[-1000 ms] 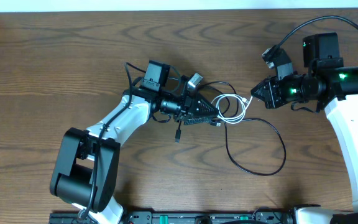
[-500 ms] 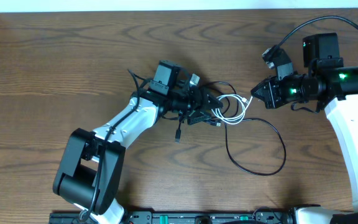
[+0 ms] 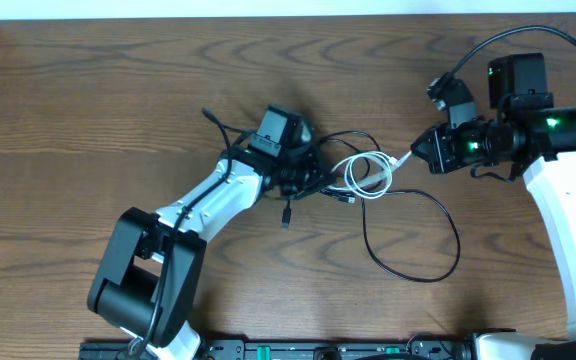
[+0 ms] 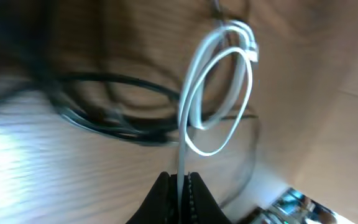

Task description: Untangle cables

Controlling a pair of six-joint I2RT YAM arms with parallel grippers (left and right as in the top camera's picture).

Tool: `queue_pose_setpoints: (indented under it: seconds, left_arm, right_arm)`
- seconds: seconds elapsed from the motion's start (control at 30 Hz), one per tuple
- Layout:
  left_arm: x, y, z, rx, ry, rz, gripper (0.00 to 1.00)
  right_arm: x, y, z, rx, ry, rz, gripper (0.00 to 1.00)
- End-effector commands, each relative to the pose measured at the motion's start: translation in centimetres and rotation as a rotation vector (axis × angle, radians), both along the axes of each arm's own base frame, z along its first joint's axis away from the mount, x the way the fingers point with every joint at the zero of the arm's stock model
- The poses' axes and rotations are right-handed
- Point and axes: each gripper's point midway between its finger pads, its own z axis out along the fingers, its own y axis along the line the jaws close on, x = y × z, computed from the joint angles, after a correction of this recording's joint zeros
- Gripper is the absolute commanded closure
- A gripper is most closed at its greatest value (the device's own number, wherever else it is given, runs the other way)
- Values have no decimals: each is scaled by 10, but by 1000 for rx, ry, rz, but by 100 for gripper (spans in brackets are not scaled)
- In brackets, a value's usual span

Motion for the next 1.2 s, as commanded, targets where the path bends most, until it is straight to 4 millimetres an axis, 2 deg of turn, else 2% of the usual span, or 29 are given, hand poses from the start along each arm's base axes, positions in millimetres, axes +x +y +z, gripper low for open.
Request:
queue_pose_setpoints:
  seconds: [0.0,0.17,0.23,0.3,0.33,0.37,0.4,0.5,0.53,0.63,0.7,0.83,0.93,1.03,1.17]
  left_arm:
    - [17,50,-10,161,-92,7,92]
    - [22,76,-5,147,-98,0,93]
    - [22,77,3,121,-122,-20,93]
    - [20,68,19,60,-176,-82,93]
    - [17,60,35,13,-230,-132,93]
    - [13,49,64,-41,-340,-212,92]
    - [12,47,76,-45,-387,-233,92]
    - [5,41,119,-55,-558,-298,93]
    - [-3,39,142,-66,-632,-314,93]
    - [-19,36,178,-90,-729,-328,93]
    - [-33,34,200,-109,-793,-342,93]
    - [-47,35,226,-130,-871,-344,93]
    - [-52,37,236,-135,-900,-342,93]
    - [-52,38,237,-135,-904,-341,93]
    - [-51,38,235,-129,-899,-339,93]
  right_arm:
    - [4,-30,0,-36,25,-140,99]
    - [2,-45,-2,-27,49,-185,99]
    - [2,-48,-2,-27,52,-195,99]
    - [1,-43,0,3,55,-180,99]
    - [0,-37,2,23,52,-157,99]
    - [-1,-28,4,41,44,-118,99]
    - [-1,-24,4,40,40,-107,99]
    - [-1,-15,5,40,31,-79,85]
    - [-2,-10,5,40,28,-64,82]
    - [-3,2,6,46,18,-26,80]
    - [-6,19,10,74,6,27,78]
    - [-13,45,15,103,-19,125,63]
    - [-19,61,17,117,-28,177,61]
    - [-25,74,19,126,-38,227,56]
    - [-32,85,20,131,-45,282,56]
